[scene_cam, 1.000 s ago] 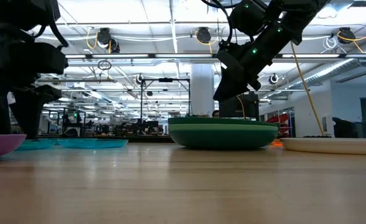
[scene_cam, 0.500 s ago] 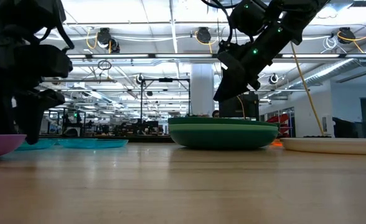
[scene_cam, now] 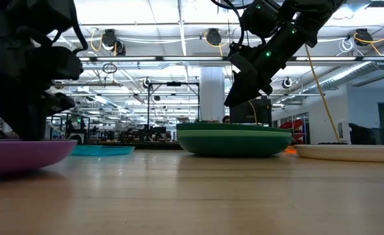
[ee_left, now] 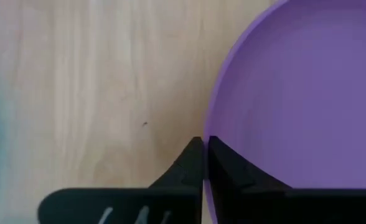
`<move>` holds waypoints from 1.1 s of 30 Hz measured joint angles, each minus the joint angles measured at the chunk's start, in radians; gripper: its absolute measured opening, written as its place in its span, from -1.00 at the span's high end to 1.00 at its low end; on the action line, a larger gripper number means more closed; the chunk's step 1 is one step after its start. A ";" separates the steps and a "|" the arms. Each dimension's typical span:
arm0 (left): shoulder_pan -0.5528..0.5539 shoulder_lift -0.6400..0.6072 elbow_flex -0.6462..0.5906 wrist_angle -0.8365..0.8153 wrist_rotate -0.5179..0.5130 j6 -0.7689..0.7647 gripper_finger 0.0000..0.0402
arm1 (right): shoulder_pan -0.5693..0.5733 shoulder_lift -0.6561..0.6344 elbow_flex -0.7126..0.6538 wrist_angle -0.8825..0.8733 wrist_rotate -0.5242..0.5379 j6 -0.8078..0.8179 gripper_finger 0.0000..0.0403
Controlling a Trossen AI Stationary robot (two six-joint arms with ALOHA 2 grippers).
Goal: Stack plastic plates
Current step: Stack the purple plate on the black plate
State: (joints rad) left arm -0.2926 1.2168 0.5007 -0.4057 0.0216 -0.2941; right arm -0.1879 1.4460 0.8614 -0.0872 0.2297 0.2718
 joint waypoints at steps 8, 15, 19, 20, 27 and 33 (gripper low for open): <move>0.025 -0.084 0.038 -0.016 -0.168 0.068 0.95 | 0.006 0.000 0.000 0.001 -0.071 0.017 0.54; 0.046 -0.149 0.157 -0.015 -0.373 0.219 0.95 | 0.050 0.000 0.000 0.056 -0.074 0.022 0.54; 0.069 -0.166 0.199 -0.007 -0.454 0.296 0.95 | 0.088 0.000 0.000 0.149 -0.074 0.002 0.54; 0.076 -0.168 0.207 -0.002 -0.490 0.303 0.95 | 0.099 0.000 0.000 0.180 -0.074 -0.007 0.54; 0.154 -0.171 0.213 0.079 -0.628 0.354 0.96 | 0.193 0.000 0.000 0.450 0.033 -0.151 0.54; 0.198 -0.171 0.213 0.154 -0.629 0.397 0.96 | 0.237 0.005 0.001 0.558 0.088 -0.237 0.51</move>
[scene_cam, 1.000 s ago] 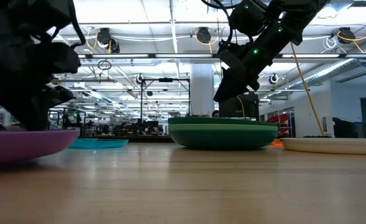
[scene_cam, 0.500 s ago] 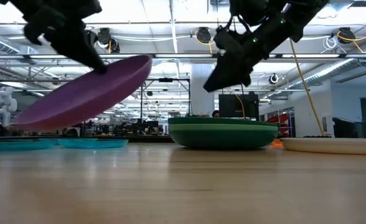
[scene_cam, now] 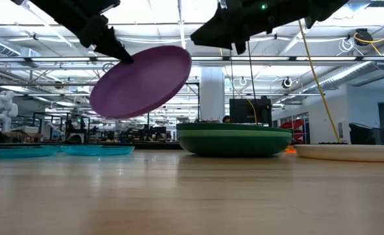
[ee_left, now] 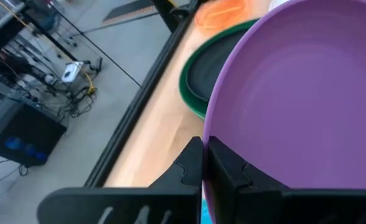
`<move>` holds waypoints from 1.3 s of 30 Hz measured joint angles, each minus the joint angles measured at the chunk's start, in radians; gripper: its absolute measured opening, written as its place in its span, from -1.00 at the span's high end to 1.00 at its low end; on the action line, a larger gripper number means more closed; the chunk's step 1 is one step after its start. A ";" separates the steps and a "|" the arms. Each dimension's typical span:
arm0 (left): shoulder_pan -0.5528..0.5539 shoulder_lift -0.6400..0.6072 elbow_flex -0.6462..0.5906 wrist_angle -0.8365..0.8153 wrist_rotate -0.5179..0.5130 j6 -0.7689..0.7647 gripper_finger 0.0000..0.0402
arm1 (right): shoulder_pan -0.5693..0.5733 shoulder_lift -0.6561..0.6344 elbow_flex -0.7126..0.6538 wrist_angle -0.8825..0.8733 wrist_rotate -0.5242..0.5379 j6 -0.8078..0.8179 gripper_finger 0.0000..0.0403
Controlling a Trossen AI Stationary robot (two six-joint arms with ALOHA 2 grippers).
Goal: Stack plastic plates
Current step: Stack the purple plate on the black plate
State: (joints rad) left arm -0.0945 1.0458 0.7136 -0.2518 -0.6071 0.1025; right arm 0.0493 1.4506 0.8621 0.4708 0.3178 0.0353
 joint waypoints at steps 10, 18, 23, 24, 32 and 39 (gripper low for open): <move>0.059 0.000 0.000 0.067 0.001 0.018 0.96 | 0.002 0.015 0.114 -0.146 0.103 0.031 0.19; 0.104 0.000 0.000 0.090 -0.025 -0.032 0.96 | 0.005 0.089 0.323 -0.467 0.210 0.137 0.12; 0.117 0.001 0.000 0.096 -0.027 -0.035 0.96 | 0.000 0.110 0.348 -0.502 0.210 0.187 0.18; 0.118 0.001 0.000 0.102 -0.027 -0.037 0.96 | -0.003 0.118 0.348 -0.500 0.210 0.194 0.19; 0.116 0.001 0.000 0.119 -0.025 -0.040 0.93 | -0.037 0.180 0.348 -0.498 0.206 0.207 0.41; 0.115 0.001 0.000 0.123 0.003 -0.041 0.79 | -0.059 0.179 0.347 -0.499 0.176 0.196 0.92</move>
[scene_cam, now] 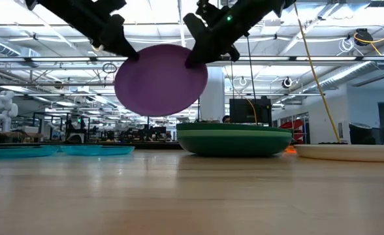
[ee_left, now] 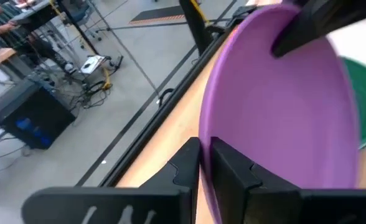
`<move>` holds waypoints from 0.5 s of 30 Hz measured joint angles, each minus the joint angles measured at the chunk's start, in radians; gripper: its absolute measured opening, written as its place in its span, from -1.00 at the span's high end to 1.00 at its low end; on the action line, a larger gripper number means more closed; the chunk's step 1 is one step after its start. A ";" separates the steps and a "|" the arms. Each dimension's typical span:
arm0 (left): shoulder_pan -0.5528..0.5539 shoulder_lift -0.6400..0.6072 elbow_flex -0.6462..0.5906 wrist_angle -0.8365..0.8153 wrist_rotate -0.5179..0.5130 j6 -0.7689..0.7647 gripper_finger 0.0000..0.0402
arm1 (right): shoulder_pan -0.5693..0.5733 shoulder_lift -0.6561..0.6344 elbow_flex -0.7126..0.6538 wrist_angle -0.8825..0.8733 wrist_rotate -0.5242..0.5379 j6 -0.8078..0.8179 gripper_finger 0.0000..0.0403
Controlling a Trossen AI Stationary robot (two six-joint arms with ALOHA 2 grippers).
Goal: Stack plastic plates
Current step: Stack the purple plate on the black plate
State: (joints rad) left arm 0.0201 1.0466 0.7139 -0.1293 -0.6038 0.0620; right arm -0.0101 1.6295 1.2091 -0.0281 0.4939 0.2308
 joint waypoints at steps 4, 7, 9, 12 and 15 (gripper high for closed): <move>0.005 -0.002 0.000 0.013 0.099 0.017 0.65 | -0.012 0.000 0.000 -0.005 -0.067 0.018 0.90; 0.022 -0.007 0.000 0.012 0.125 0.042 0.50 | -0.034 0.000 0.000 -0.006 -0.137 0.019 0.92; 0.031 -0.014 0.000 0.007 0.127 0.060 0.38 | -0.050 -0.003 0.000 -0.008 -0.189 0.026 0.92; 0.046 -0.034 0.000 0.013 0.140 0.094 0.18 | -0.081 -0.020 0.000 -0.037 -0.271 0.055 0.92; 0.059 -0.067 0.000 0.021 0.141 0.130 -0.02 | -0.129 -0.059 0.000 -0.123 -0.346 0.094 0.92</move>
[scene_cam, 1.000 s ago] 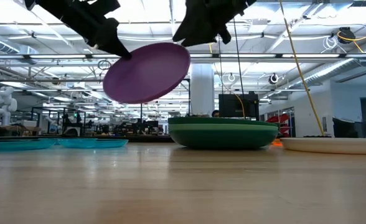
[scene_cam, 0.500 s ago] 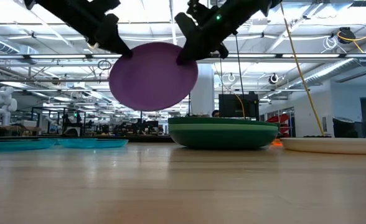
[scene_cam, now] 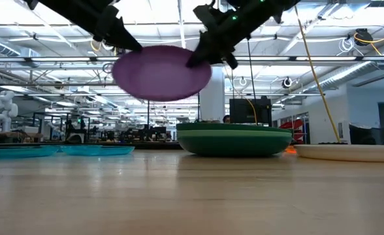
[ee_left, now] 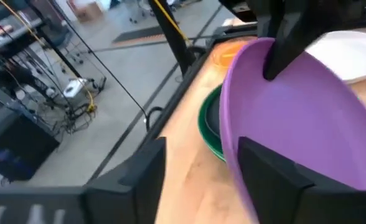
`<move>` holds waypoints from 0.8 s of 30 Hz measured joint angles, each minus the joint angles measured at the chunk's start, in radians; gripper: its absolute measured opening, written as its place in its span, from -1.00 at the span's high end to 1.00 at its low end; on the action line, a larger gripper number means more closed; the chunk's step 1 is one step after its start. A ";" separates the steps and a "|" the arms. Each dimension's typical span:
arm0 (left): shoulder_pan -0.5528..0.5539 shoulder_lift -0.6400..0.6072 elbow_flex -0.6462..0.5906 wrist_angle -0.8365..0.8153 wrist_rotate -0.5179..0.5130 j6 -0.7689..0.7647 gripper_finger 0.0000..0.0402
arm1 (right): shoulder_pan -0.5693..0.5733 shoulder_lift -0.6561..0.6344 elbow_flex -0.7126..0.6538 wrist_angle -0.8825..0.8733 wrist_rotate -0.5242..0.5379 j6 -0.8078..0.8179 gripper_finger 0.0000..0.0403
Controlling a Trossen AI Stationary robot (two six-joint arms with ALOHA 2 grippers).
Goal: Stack plastic plates
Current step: Stack the purple plate on the black plate
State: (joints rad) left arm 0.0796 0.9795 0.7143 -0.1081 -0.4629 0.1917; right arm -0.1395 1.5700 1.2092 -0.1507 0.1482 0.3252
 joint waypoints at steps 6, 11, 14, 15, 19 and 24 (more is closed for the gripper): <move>0.028 -0.086 0.000 -0.056 -0.026 0.034 -0.21 | -0.163 -0.090 -0.002 -0.282 -0.192 0.071 0.92; 0.034 -0.163 0.000 -0.145 0.009 -0.008 -0.22 | -0.346 -0.116 -0.002 -0.478 -0.370 0.115 0.92; 0.032 -0.197 0.000 -0.180 0.036 -0.030 -0.22 | -0.433 -0.115 -0.004 -0.505 -0.465 0.093 0.92; 0.032 -0.206 0.000 -0.191 0.044 -0.037 -0.22 | -0.458 -0.111 -0.013 -0.501 -0.486 0.082 0.92; 0.030 -0.224 0.000 -0.214 0.053 -0.039 -0.22 | -0.533 -0.090 -0.076 -0.453 -0.515 0.060 0.92; 0.030 -0.221 0.000 -0.220 0.054 -0.040 -0.22 | -0.567 -0.086 -0.163 -0.331 -0.529 0.057 0.92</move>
State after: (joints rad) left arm 0.1101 0.7582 0.7147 -0.3283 -0.4092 0.1516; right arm -0.7061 1.4838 1.0458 -0.4819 -0.3806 0.3827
